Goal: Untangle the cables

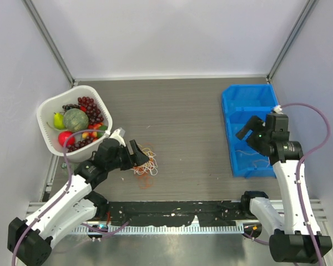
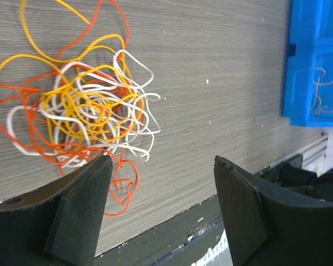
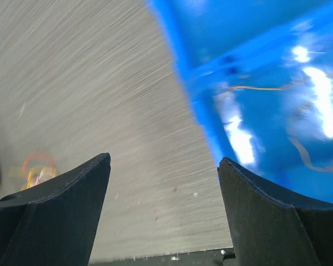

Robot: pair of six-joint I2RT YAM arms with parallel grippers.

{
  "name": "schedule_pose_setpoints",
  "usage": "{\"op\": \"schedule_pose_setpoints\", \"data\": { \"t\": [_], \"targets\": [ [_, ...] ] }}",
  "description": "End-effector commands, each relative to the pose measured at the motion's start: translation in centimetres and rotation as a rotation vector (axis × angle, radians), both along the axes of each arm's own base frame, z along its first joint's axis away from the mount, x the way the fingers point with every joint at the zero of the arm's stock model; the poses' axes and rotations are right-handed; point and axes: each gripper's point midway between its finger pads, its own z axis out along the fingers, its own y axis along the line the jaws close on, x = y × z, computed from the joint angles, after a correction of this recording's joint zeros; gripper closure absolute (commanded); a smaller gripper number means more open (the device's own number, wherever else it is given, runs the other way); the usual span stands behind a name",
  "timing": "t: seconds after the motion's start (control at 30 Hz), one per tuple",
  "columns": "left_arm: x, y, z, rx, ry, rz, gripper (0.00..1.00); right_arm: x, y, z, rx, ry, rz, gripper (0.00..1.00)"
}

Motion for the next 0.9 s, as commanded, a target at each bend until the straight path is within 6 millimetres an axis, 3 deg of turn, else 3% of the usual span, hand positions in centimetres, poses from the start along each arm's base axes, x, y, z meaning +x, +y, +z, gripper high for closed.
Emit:
{"op": "schedule_pose_setpoints", "data": {
  "t": [0.0,0.03,0.07,0.1,0.13,0.17,0.2,0.23,0.27,0.3,0.33,0.37,0.4,0.47,0.67,0.87],
  "targets": [
    [1.5,2.5,1.2,0.035,-0.07,0.167,0.22,0.5,10.9,2.0,0.142,-0.175,0.561,0.2],
    [1.5,2.8,1.2,0.03,-0.083,0.184,0.22,1.3,12.3,1.3,0.107,-0.18,0.592,0.21],
    [1.5,2.8,1.3,0.016,-0.096,0.189,0.22,0.4,15.5,1.2,0.085,-0.189,0.696,0.2],
    [1.5,2.8,1.2,0.008,-0.101,0.193,0.22,1.0,17.4,0.5,0.036,-0.196,0.73,0.2],
    [1.4,2.9,1.1,0.006,-0.1,0.197,0.22,-0.6,20.9,0.1,0.027,-0.2,0.852,0.2],
    [1.3,3.0,1.2,0.006,-0.097,0.204,0.23,0.1,23.2,-0.3,0.026,-0.227,0.888,0.21],
    [1.0,3.3,1.0,0.012,-0.08,0.212,0.24,-0.7,26.9,0.5,0.068,-0.296,0.982,0.21],
    [0.9,3.5,0.8,0.017,-0.072,0.221,0.25,-1.0,28.9,-1.3,0.084,-0.26,1.038,0.23],
    [0.8,3.6,0.7,0.014,-0.066,0.228,0.26,-1.2,31.3,-0.5,0.12,-0.324,1.082,0.26],
    [0.6,3.6,0.5,0.006,-0.061,0.231,0.27,-1.2,32.7,-2.3,0.124,-0.287,1.112,0.37],
    [0.4,3.6,0.4,-0.006,-0.054,0.236,0.27,-0.8,34.2,-1.8,0.156,-0.326,1.127,0.43],
    [0.2,3.4,0.4,-0.024,-0.049,0.234,0.28,-0.8,35.6,-3.4,0.173,-0.282,1.158,0.52],
    [-0.1,3.3,0.2,-0.034,-0.042,0.231,0.28,-0.5,36.8,-3.3,0.209,-0.301,1.163,0.56],
    [-0.5,3.0,-0.2,-0.058,-0.028,0.216,0.27,-0.7,38.6,-5.9,0.229,-0.245,1.197,0.56],
    [-2.1,1.6,-2.6,-0.061,0.086,0.125,0.29,-3.4,40.5,-9.1,0.204,-0.234,1.287,0.52],
    [-2.0,1.7,-3.6,-0.045,0.128,0.148,0.36,-5.8,40.8,-8.4,0.233,-0.301,1.298,0.53]
  ]
}}
